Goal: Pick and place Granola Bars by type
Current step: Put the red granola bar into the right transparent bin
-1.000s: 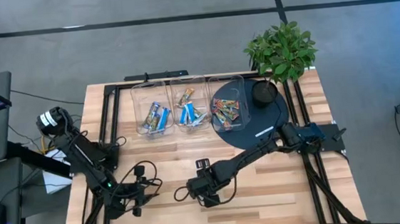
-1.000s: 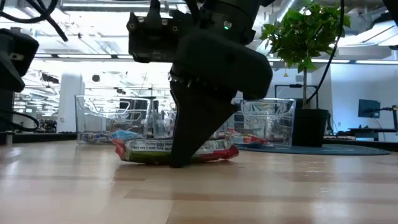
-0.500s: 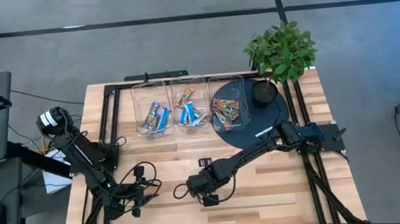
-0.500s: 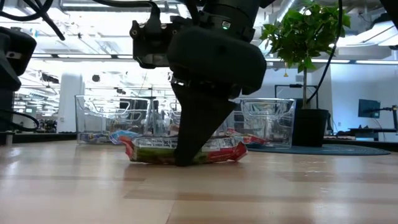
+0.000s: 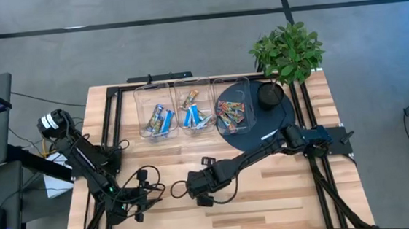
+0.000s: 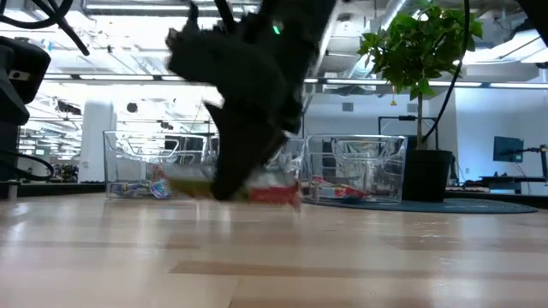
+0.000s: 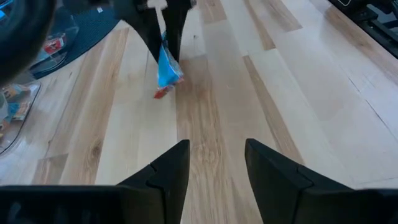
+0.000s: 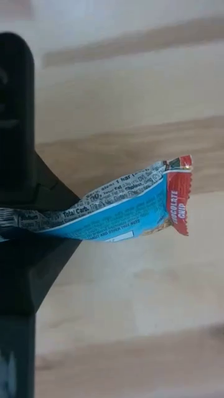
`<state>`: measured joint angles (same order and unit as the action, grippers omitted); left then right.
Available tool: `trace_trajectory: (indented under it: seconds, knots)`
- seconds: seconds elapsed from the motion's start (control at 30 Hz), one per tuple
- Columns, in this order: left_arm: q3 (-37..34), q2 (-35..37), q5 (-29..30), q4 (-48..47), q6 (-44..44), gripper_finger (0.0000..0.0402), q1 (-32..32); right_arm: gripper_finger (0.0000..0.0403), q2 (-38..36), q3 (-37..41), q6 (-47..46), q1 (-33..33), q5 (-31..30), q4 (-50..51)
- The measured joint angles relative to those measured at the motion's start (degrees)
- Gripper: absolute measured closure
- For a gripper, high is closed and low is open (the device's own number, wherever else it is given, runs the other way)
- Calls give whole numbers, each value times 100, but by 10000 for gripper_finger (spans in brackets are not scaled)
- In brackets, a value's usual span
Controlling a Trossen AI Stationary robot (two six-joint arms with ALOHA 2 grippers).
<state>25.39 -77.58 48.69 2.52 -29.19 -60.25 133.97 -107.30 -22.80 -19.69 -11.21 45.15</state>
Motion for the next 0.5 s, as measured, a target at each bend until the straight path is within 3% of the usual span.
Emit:
trace_trajectory:
  seconds: [0.3, 0.5]
  knots:
    - [0, 0, -4, 0, 0, 250, 0, 373, -53, -743, -748, -10, -843, 907]
    - [0, 0, -13, 0, -2, 250, 0, 367, -211, -1258, -736, -19, -1168, 1579]
